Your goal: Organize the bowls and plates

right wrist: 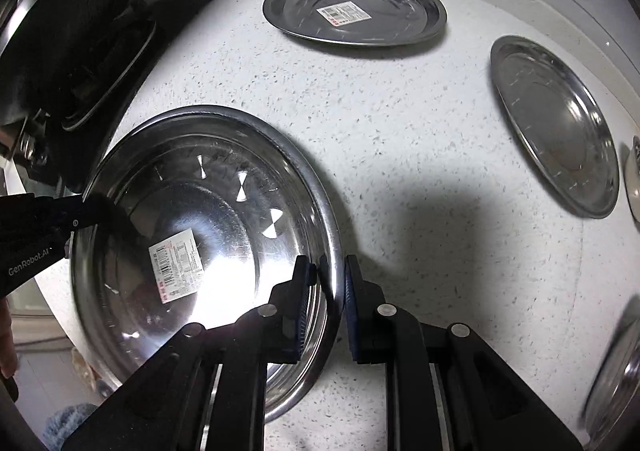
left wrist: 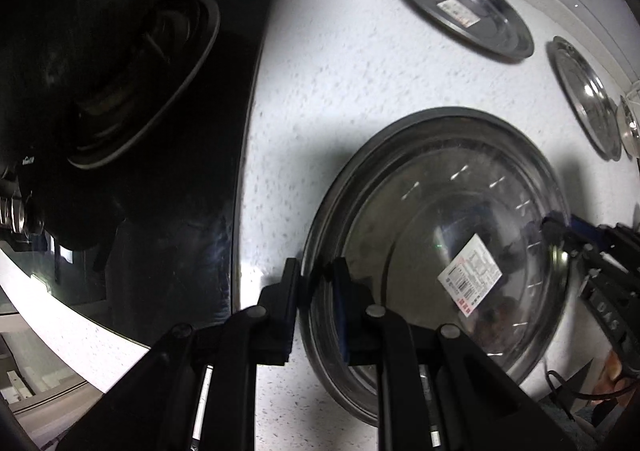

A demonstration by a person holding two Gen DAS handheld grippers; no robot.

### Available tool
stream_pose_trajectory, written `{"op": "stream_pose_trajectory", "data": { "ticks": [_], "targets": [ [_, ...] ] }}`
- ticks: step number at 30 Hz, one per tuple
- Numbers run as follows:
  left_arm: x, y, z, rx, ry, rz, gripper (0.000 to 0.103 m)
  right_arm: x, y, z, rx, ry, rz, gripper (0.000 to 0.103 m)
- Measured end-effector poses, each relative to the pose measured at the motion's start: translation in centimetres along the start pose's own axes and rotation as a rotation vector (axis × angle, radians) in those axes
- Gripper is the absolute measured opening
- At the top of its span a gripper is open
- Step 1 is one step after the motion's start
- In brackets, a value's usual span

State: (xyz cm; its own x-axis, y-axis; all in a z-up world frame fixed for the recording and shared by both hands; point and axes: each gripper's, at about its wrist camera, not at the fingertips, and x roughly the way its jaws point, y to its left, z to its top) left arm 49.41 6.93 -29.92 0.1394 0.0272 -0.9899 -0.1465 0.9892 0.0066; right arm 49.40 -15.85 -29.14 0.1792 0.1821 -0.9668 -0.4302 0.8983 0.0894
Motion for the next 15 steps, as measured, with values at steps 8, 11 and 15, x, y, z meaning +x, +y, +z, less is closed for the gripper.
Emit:
{"op": "stream_pose_trajectory", "data": {
  "ticks": [8, 11, 15],
  "targets": [
    [-1.6, -0.4, 0.6, -0.004, -0.071, 0.086, 0.018, -0.5, -0.8, 0.3, 0.048, 0.001, 0.012, 0.045],
    [-5.1, -0.7, 1.4, 0.013, -0.154, 0.09, 0.021, -3.3, -2.7, 0.1, 0.084, -0.07, 0.017, 0.073],
    [-9.8, -4.0, 4.6, 0.058, -0.206, -0.14, 0.031, -8.1, -8.8, 0.5, 0.232, -0.191, 0.023, 0.081]
  ]
}}
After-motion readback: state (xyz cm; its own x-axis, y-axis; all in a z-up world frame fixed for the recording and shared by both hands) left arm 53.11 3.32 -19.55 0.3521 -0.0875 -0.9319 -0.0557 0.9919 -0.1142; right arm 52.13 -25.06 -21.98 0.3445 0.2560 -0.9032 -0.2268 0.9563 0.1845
